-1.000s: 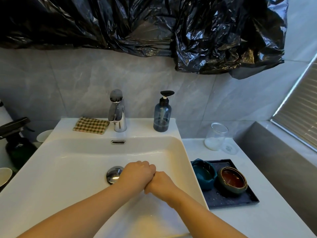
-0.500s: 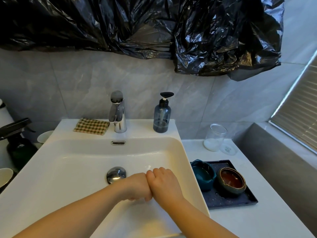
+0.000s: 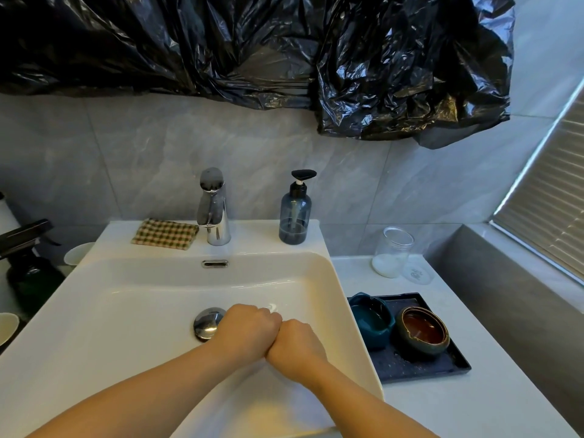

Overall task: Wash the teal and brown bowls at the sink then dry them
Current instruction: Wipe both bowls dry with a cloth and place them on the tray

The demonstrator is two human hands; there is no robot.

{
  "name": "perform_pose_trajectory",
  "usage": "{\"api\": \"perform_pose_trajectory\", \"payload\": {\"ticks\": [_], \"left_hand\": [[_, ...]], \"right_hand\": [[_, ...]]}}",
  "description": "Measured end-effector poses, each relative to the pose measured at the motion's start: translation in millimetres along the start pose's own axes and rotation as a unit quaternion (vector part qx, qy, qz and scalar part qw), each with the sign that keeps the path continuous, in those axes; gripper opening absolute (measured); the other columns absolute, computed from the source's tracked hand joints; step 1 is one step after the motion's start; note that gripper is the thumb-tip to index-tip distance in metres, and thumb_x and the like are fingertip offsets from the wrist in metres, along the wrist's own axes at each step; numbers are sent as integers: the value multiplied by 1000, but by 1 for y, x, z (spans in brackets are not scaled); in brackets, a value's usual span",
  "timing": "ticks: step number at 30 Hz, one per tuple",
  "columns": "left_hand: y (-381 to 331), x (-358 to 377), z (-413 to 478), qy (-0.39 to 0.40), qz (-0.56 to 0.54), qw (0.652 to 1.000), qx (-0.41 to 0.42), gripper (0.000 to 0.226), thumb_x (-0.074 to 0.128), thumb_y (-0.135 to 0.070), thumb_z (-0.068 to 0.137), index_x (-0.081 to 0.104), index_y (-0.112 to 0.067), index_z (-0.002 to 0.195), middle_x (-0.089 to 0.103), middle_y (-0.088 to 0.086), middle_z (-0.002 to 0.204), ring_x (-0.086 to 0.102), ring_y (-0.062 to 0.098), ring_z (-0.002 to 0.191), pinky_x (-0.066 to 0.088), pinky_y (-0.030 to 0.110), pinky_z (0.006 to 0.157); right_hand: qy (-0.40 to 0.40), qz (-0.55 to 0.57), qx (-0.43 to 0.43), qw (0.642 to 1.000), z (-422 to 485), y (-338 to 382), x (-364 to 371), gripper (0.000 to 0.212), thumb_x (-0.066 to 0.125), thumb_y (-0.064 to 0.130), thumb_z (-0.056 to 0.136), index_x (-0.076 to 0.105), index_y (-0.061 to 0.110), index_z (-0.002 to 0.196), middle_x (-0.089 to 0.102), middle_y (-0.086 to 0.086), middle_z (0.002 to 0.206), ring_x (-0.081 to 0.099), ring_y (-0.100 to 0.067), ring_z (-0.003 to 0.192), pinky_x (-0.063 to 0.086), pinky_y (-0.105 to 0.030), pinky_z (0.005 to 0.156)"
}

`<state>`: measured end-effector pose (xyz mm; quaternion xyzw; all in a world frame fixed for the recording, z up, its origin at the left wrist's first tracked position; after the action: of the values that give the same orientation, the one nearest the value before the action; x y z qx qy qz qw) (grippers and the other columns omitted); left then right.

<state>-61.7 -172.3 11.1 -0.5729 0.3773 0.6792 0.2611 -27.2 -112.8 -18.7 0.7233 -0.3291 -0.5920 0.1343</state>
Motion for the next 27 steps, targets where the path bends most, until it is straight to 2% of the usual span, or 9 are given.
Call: {"api": "perform_pose_trajectory", "payload": {"ticks": [2,4,8,11,14,16,20,24,27], "left_hand": [[5,5,1,-37,10,999,27,42,85,-21,13,52,-21,39,45,-3,32,42,11,24,13,15,39],[1,1,0,-60,25,997,48,41,85,-20,15,53,-21,40,45,-4,34,42,11,26,16,16,38],[9,9,-7,50,-86,992,-76,32,68,-21,75,55,-15,104,67,5,97,66,22,87,40,30,60],[24,31,-23,156,-349,902,-201,43,65,-26,77,38,-23,110,64,1,94,63,18,85,46,29,67],[29,37,-33,166,-645,706,-241,47,71,-21,78,39,-27,112,63,4,93,60,14,71,51,24,64],[30,33,-34,134,-727,625,-251,30,65,-22,87,47,-24,111,67,9,101,66,18,77,54,28,69],[37,38,-32,44,-720,615,-318,5,54,-15,94,57,-15,97,68,11,87,63,19,75,50,28,71],[32,40,-34,-21,-767,518,-379,12,51,-9,95,58,-13,87,64,14,91,62,23,79,49,28,69],[27,34,-32,-62,-778,491,-387,7,51,-15,96,55,-15,90,63,14,90,63,25,79,51,30,65]], "right_hand": [[25,119,30,992,-4,-2,5,21,49,1,71,46,17,57,47,3,59,44,-14,56,34,-23,50],[50,225,50,972,-8,-3,9,16,54,-3,65,50,11,59,50,1,63,45,-14,59,34,-23,53],[51,253,28,966,-12,-9,12,17,66,11,66,50,15,71,54,4,71,48,-12,66,38,-22,58],[23,312,2,950,-15,-14,7,21,68,19,74,54,23,88,60,6,83,55,-9,72,45,-18,59],[1,366,-3,930,-16,-15,-1,15,59,22,88,57,24,103,62,6,87,54,-7,69,44,-17,59],[-8,396,22,918,-15,-18,-3,17,53,24,92,57,23,108,61,3,88,51,-11,66,42,-17,55],[-23,456,51,888,-13,-23,-4,26,53,6,87,62,22,106,65,-1,90,56,-17,79,44,-23,63],[-54,468,35,881,-12,-25,-9,31,49,-11,78,65,15,82,63,-4,80,55,-20,78,45,-26,68],[-46,464,37,884,-12,-24,-7,24,56,-3,77,62,18,87,63,-3,88,56,-20,84,43,-29,72]]}}
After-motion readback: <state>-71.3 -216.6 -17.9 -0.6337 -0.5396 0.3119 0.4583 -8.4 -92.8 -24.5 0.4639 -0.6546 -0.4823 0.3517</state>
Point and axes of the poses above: each hand's wrist, its own z-axis towards the middle knuckle, its own x-axis out of the palm, y = z × x, the point moved 6 cm from there along z, towards the middle knuckle
